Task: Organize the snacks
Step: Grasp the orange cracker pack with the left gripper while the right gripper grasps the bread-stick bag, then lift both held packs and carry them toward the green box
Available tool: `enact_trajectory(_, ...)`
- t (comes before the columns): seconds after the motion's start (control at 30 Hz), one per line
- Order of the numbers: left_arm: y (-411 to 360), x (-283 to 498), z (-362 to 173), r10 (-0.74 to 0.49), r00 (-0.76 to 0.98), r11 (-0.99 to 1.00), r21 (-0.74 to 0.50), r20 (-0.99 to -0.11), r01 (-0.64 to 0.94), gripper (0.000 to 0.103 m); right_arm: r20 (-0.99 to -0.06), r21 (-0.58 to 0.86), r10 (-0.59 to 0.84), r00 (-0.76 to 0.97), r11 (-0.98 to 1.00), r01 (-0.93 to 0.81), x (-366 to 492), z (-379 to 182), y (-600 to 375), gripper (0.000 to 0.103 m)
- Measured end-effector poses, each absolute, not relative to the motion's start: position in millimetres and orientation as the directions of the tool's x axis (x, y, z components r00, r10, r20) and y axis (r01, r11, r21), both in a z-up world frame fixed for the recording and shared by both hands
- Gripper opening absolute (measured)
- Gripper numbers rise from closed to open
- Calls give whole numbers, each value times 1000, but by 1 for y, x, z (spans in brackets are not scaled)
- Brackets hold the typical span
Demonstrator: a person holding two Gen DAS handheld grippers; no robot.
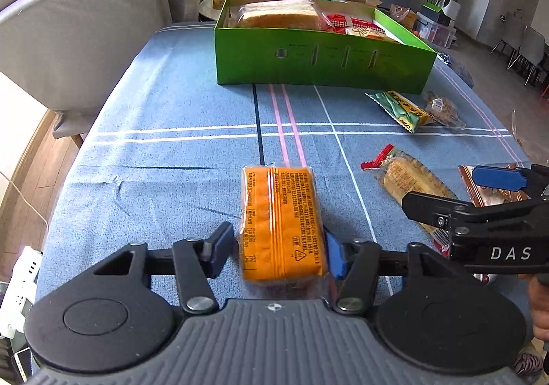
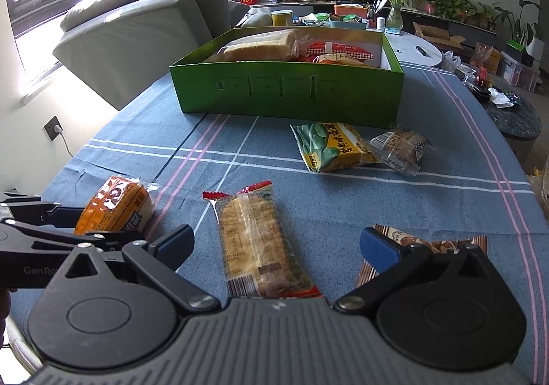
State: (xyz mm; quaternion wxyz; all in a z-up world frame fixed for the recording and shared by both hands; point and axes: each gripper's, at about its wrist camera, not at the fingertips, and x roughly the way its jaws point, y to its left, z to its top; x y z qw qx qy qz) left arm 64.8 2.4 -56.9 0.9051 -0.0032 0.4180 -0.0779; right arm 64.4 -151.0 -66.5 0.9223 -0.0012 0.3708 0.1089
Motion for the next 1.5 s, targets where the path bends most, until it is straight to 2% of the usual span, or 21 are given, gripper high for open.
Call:
enact_trajectory(0.23,6,60,-55,-158,650,985,-72,-743,157,42,-685,84,210,697,974,-211,64,-67,-149,75)
enact_trajectory(0.43,9,55,-48,-172,668,983,-81,-724,166,41,-721,88,211,659,973,-215,71,-75,-144,75)
enact_trajectory(0.5,10,55,-45,-175,671,983,-84,-720,166,41,-712,64,198,673,974,-219,70,-74,-142,67)
enact_trajectory(0.57,11,54,-43,-179,674,982,-88,-717,167,41,-716,104,227,660,970,-220,71,-70,-144,67)
enact_trajectory(0.67,11,55,-38,-186,683,981,-91,-707,172,41,-702,172,270,659,962,-210,73,-63,-151,66)
enact_trajectory(1.0,6,70,-26,-222,700,973,-112,-678,200,41,-639,231,304,707,952,-201,81,-39,-161,66)
enact_trajectory(1.13,4,81,-19,-236,714,970,-113,-659,215,37,-615,263,325,719,943,-202,90,-29,-165,66)
enact_trajectory(1.3,2,94,-14,-248,717,965,-104,-652,239,37,-599,275,322,733,943,-189,105,-23,-170,66)
enact_trajectory(1.33,2,94,-16,-239,712,967,-94,-660,238,38,-600,278,320,733,943,-185,107,-24,-171,66)
enact_trajectory(1.4,3,93,-21,-220,702,970,-78,-677,228,46,-606,288,322,728,941,-177,109,-27,-174,66)
enact_trajectory(1.47,5,88,-27,-214,692,971,-71,-689,229,62,-614,296,323,720,940,-169,111,-31,-176,66)
enact_trajectory(1.5,5,86,-31,-213,683,969,-62,-699,238,64,-617,300,323,717,940,-165,111,-32,-177,66)
